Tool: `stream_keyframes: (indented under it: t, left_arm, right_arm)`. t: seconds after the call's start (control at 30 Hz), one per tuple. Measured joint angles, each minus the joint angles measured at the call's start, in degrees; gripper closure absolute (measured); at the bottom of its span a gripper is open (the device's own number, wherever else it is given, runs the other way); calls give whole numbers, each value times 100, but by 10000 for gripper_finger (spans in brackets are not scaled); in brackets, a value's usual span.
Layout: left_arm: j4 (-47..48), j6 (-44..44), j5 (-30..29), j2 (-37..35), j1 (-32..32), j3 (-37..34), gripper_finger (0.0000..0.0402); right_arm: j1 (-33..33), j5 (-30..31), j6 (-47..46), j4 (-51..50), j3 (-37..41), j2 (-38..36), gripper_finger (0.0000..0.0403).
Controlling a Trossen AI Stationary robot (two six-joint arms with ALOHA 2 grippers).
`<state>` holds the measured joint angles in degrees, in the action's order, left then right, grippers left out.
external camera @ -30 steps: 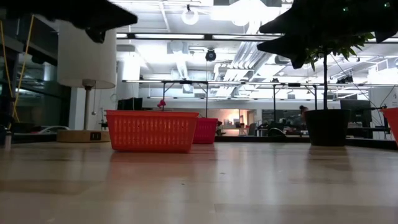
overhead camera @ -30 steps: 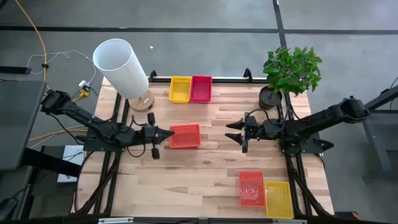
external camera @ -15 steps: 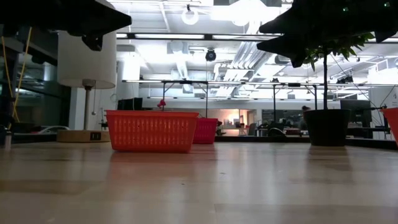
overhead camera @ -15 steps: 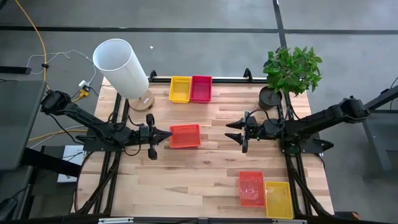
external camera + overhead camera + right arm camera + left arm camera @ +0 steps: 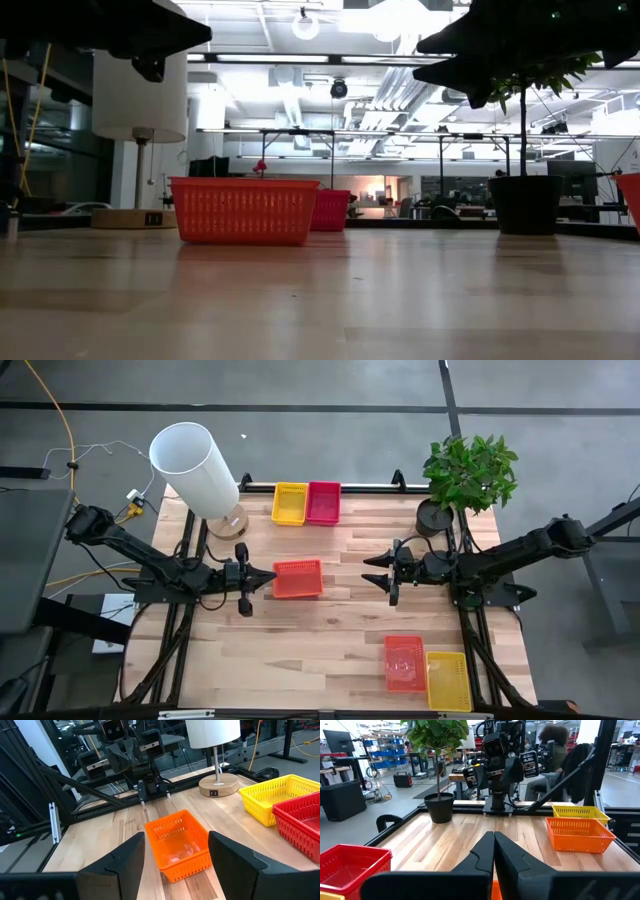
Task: Stack baskets by color
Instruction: Stack the bottom orange bin on top of the top orange bin
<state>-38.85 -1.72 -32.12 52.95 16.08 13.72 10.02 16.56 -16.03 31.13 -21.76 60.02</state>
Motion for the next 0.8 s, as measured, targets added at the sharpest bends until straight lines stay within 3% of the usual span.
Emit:
stream_keyframes:
  t: [0.67, 0.8]
  left_arm:
    - [0, 22, 5, 0, 2, 0, 401]
    - [-1, 23, 130, 0, 2, 0, 401]
  right_arm:
    - [15, -10, -194, 119, -50, 3, 197]
    - [255, -24, -91, -1026, -640, 3, 197]
